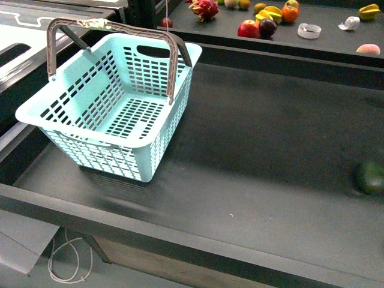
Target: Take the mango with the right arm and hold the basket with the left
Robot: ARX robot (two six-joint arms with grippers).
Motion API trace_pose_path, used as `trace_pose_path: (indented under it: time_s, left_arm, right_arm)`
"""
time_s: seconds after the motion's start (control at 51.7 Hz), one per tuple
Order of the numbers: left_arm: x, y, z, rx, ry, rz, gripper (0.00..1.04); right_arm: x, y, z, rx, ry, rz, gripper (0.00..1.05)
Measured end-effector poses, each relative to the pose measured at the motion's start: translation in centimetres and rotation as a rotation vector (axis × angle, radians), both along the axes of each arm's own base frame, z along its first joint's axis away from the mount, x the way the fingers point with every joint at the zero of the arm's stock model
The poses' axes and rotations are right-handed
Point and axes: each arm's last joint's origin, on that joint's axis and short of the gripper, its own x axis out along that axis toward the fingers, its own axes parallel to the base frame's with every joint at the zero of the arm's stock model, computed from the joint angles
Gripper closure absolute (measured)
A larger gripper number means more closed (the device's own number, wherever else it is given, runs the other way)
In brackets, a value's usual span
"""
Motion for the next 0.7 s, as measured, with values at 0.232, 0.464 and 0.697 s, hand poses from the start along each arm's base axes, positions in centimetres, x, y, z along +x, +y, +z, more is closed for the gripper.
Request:
trace_pose_path:
  time_s: [0.232, 0.464, 0.697]
  left_arm:
    - [0.0, 0.0, 0.0, 0.0, 0.0, 0.0, 0.08]
    - [0.0, 0.0, 0.0, 0.0, 0.0, 0.0, 0.08]
    - [0.0, 0.0, 0.0, 0.0, 0.0, 0.0, 0.08]
  right_arm:
    - [0.0, 0.0, 0.0, 0.0, 0.0, 0.0, 0.08]
    - [0.0, 0.0, 0.0, 0.0, 0.0, 0.0, 0.08]
    - [0.0, 0.0, 0.0, 0.0, 0.0, 0.0, 0.08]
